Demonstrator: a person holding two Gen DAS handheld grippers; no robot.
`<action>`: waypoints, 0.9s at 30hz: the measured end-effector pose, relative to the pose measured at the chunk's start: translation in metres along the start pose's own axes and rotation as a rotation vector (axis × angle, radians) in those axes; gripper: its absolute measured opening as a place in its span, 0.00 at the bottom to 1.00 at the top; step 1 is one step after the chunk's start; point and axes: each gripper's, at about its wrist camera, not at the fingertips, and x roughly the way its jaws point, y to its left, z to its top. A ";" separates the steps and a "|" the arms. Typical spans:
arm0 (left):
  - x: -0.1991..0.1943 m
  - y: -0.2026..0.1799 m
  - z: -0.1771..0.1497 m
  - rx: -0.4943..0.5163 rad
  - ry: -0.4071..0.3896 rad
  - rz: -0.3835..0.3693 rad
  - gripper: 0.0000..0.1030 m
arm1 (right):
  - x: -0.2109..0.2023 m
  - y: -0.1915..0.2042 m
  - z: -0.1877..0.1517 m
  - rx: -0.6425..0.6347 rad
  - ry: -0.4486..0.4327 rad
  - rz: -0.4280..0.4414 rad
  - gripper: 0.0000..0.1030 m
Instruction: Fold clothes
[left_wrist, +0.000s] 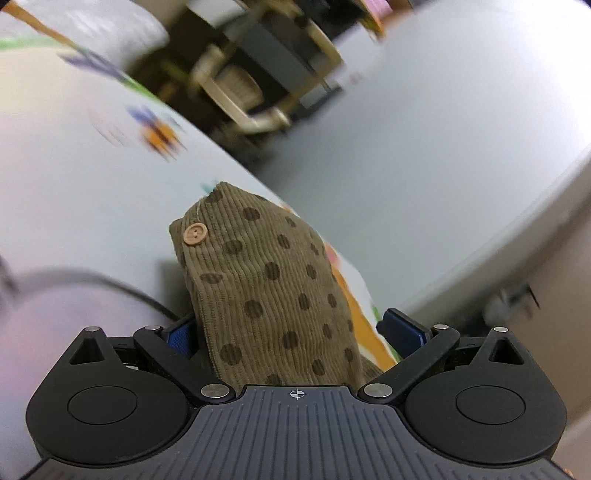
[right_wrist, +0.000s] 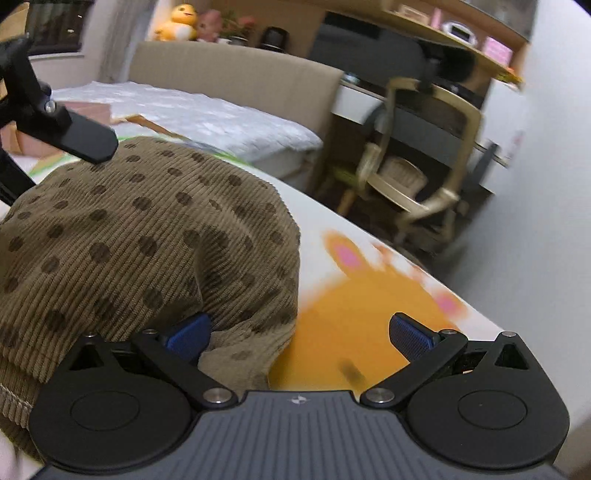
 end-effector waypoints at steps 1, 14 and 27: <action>-0.007 0.009 0.009 0.001 -0.026 0.036 0.98 | 0.012 0.007 0.011 0.011 0.004 0.018 1.00; -0.028 -0.006 0.067 0.219 -0.070 0.025 0.98 | -0.010 -0.005 0.012 0.132 -0.004 0.152 1.00; -0.025 0.004 0.064 0.234 -0.053 0.133 0.98 | -0.057 0.011 0.000 0.145 -0.060 0.375 1.00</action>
